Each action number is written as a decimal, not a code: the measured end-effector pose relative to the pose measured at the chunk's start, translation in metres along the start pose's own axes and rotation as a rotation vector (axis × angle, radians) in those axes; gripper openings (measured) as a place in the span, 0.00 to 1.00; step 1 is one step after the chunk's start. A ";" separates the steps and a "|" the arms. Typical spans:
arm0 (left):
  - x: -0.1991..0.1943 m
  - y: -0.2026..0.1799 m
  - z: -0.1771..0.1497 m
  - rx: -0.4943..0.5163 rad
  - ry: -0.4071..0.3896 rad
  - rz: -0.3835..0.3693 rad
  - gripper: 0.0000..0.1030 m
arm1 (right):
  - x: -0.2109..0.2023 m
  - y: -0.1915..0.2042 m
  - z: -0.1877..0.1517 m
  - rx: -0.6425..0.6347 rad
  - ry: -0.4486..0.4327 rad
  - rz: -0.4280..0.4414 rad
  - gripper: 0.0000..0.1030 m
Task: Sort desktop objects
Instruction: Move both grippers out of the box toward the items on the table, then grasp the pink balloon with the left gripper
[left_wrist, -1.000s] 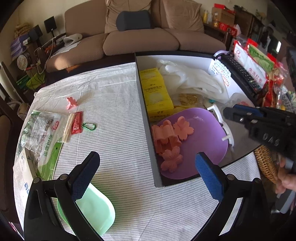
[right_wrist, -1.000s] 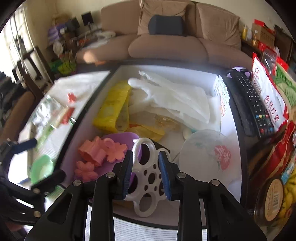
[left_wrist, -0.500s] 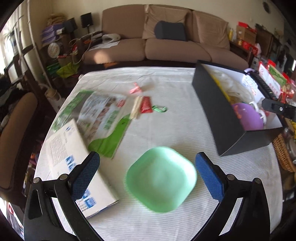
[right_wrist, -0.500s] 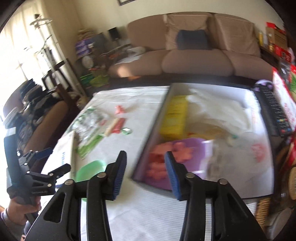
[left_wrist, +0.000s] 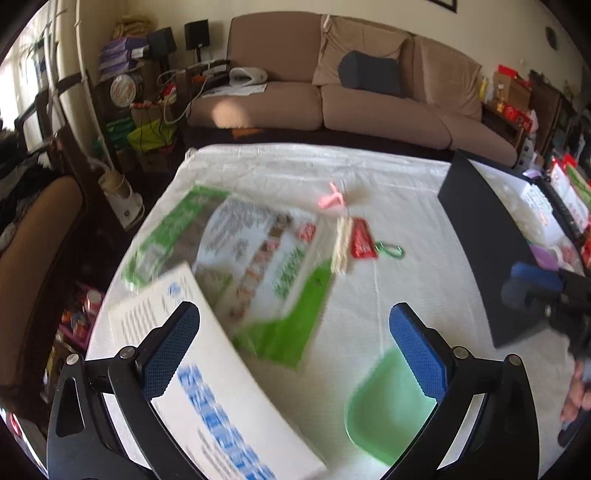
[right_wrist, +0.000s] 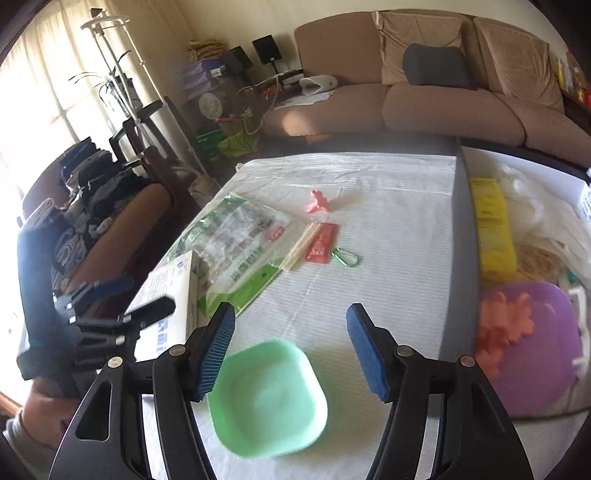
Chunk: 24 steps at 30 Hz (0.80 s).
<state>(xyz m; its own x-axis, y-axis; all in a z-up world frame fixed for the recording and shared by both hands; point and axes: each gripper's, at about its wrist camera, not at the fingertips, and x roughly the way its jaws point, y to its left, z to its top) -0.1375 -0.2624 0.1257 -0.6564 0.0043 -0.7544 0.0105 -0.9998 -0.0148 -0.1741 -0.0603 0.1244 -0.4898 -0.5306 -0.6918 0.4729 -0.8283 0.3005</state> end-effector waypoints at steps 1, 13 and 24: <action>0.010 0.001 0.009 0.023 -0.009 -0.007 1.00 | 0.007 0.000 0.002 -0.004 -0.001 -0.007 0.64; 0.186 -0.046 0.104 0.161 0.061 -0.100 0.97 | 0.073 -0.006 0.000 -0.102 -0.049 -0.064 0.64; 0.247 -0.051 0.116 0.085 0.147 -0.131 0.12 | 0.100 -0.021 -0.008 -0.112 -0.031 -0.042 0.64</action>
<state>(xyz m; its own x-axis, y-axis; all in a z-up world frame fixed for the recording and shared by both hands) -0.3875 -0.2123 0.0163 -0.5310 0.1303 -0.8373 -0.1350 -0.9885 -0.0683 -0.2271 -0.0948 0.0434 -0.5321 -0.5028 -0.6813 0.5297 -0.8253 0.1955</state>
